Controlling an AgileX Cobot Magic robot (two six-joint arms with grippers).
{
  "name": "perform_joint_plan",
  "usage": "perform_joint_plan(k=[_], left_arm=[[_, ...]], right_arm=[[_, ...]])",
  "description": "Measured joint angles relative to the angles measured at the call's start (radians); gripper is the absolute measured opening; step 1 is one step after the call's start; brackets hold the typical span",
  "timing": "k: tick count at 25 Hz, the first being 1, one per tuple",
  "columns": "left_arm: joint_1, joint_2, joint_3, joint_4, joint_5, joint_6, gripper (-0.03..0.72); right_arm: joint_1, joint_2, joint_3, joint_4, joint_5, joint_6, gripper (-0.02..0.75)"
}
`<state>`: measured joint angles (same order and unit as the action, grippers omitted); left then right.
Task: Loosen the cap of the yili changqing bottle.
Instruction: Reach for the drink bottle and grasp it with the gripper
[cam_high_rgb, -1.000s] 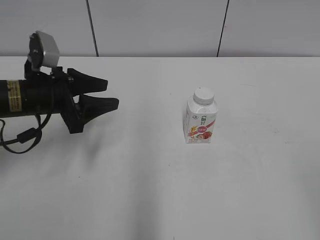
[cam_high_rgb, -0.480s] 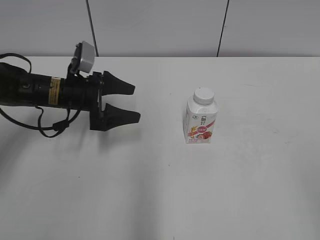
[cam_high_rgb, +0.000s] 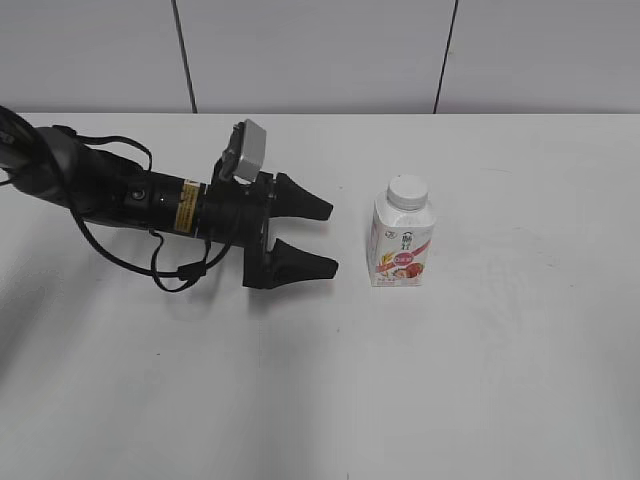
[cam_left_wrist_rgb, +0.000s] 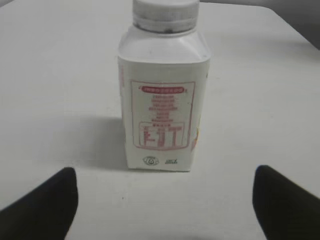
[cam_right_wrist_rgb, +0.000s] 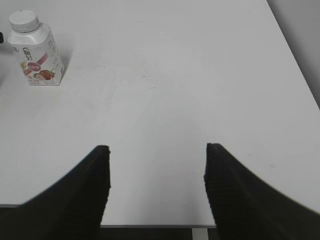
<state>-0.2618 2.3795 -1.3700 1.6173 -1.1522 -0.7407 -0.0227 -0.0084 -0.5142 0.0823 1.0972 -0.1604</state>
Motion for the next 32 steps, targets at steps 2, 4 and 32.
perform_joint_plan(k=[2,4,32], left_arm=[[-0.015,0.013,-0.018,-0.012,0.002,-0.001,0.637],[-0.028,0.018,-0.025,-0.032,0.017,-0.001,0.634],[-0.181,0.069,-0.111,-0.178,0.131,0.048,0.595]], right_arm=[[0.0,0.0,0.0,0.0,0.0,0.0,0.48],[0.0,0.0,0.0,0.0,0.0,0.0,0.48],[0.0,0.0,0.0,0.0,0.0,0.0,0.48]])
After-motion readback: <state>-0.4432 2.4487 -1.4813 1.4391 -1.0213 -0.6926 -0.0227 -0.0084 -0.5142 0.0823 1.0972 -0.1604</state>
